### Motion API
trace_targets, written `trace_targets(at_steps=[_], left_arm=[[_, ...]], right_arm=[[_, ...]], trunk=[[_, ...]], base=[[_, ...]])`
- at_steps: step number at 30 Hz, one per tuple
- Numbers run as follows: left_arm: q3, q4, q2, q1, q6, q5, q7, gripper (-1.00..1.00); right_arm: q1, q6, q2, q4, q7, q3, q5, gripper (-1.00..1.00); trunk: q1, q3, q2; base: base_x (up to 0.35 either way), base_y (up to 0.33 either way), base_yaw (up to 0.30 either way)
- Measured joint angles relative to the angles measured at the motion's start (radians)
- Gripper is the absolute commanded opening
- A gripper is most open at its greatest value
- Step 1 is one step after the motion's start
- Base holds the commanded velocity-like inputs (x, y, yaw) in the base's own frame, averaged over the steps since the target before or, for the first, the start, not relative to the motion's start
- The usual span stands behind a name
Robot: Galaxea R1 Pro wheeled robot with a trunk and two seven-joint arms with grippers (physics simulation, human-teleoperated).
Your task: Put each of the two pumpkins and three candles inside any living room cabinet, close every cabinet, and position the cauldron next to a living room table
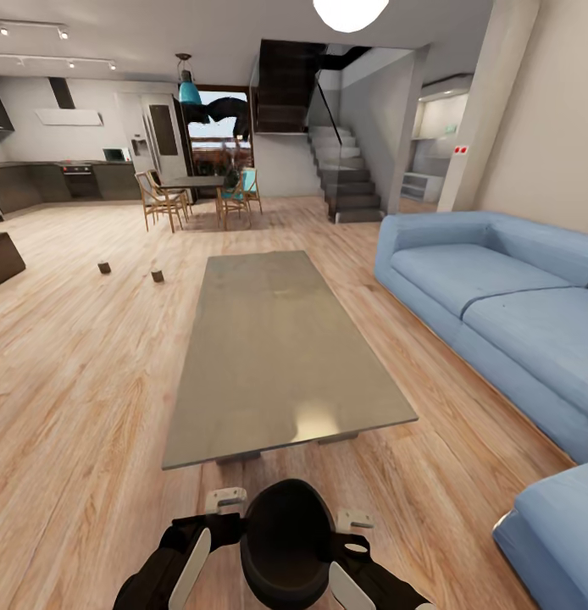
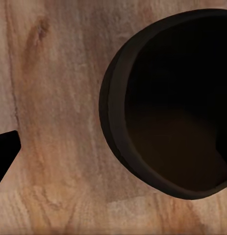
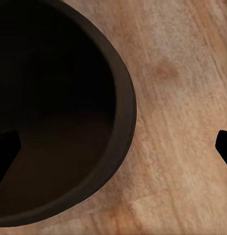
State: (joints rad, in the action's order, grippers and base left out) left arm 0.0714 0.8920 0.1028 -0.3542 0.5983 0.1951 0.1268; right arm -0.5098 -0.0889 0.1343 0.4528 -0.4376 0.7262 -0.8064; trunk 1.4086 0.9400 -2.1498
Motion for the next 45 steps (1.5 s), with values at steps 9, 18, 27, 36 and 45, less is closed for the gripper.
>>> trace_targets(at_steps=[9, 18, 27, 36, 45], left_arm=[[0.0, 0.0, 0.0, -0.001, 0.001, 0.0, 0.0, 1.0], [0.001, 0.001, -0.001, -0.001, 0.002, -0.002, 0.002, 1.0], [0.0, -0.002, 0.001, -0.009, 0.064, 0.001, 0.13, 1.0], [0.001, -0.016, -0.004, -0.023, 0.079, 0.002, 0.198, 1.0], [0.0, -0.021, -0.002, -0.035, 0.103, 0.005, 0.258, 1.0]], right_arm=[[0.0, 0.0, 0.0, 0.0, 0.001, 0.0, 0.0, 1.0], [0.0, 0.0, 0.0, 0.0, 0.0, 0.0, 0.0, 1.0], [0.0, -0.011, 0.0, -0.003, 0.0, -0.004, -0.007, 1.0], [0.0, -0.015, -0.001, -0.008, -0.001, -0.009, -0.012, 1.0], [0.0, -0.019, -0.001, -0.01, -0.002, -0.01, -0.008, 1.0]], trunk=[[-0.035, -0.028, 0.063], [-0.069, -0.056, 0.126], [-0.104, -0.085, 0.189], [-0.138, -0.113, 0.252], [-0.172, -0.141, 0.315]], base=[[0.0, 0.0, 0.0], [0.0, 0.0, 0.0], [0.0, 0.0, 0.0], [0.0, 0.0, 0.0], [-0.105, 0.021, 0.0]])
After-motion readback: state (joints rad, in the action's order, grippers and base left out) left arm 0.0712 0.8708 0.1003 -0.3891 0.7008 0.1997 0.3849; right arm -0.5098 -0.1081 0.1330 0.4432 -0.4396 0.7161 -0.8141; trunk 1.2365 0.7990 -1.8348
